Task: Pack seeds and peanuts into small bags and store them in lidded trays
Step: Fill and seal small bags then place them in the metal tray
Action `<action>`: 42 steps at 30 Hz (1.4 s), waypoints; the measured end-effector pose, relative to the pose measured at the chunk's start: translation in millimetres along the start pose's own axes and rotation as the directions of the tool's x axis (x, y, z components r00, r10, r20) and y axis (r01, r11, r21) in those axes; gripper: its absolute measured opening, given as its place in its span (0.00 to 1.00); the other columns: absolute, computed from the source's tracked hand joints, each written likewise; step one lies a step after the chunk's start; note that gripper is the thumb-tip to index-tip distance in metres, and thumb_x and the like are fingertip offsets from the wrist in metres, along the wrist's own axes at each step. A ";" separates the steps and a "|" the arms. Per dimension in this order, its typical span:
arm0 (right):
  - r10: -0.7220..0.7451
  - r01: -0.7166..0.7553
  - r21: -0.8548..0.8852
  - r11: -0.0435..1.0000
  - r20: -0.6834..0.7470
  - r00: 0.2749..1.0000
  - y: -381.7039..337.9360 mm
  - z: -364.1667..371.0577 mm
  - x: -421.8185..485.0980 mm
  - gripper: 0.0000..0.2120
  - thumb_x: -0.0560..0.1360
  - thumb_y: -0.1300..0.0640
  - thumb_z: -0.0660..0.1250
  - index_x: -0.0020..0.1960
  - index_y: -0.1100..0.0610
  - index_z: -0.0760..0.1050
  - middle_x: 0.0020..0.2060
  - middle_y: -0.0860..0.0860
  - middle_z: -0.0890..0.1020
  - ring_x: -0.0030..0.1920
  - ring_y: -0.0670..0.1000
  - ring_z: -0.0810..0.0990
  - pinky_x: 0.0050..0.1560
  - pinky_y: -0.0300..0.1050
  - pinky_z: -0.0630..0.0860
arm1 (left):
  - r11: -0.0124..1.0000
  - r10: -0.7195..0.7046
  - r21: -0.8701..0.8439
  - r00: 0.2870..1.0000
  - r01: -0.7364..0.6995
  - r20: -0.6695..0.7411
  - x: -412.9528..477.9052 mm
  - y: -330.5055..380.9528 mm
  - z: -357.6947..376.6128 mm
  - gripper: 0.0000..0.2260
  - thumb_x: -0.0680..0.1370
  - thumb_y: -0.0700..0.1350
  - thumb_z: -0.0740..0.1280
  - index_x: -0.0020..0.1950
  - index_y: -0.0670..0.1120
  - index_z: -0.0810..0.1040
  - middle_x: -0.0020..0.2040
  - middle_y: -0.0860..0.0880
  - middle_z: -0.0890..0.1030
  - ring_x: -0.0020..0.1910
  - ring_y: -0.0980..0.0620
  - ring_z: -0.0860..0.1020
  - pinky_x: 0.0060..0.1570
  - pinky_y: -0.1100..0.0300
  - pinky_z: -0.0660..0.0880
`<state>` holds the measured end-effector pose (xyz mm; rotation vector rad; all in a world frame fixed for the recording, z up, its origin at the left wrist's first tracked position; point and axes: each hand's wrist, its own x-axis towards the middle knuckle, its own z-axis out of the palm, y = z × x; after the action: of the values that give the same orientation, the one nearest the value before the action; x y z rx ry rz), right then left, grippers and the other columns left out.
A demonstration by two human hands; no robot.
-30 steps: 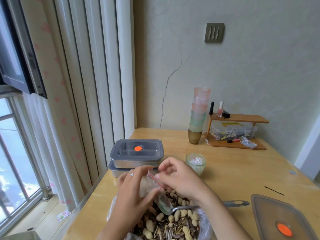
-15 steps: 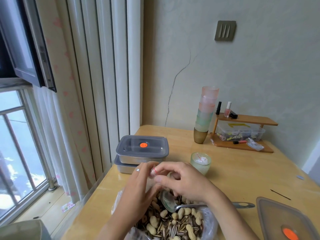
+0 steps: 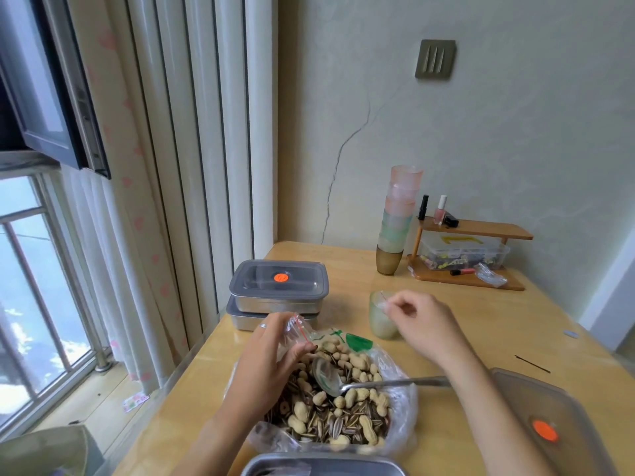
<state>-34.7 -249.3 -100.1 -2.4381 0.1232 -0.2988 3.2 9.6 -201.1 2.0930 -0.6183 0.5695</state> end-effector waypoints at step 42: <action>-0.191 0.251 0.282 0.926 -0.225 0.955 -45.2 -38.3 -83.0 0.14 0.84 0.54 0.66 0.44 0.62 0.77 0.30 0.54 0.85 0.27 0.54 0.85 0.28 0.44 0.81 | 0.903 -0.398 0.232 0.909 0.363 0.126 -43.5 19.2 -75.5 0.24 0.67 0.67 0.54 0.44 0.50 0.78 0.45 0.48 0.82 0.54 0.47 0.73 0.47 0.52 0.72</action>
<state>-124.0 -224.3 -57.8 -2.1083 -0.1106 -0.6119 -54.9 72.2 -175.5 2.3940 -0.2327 0.2361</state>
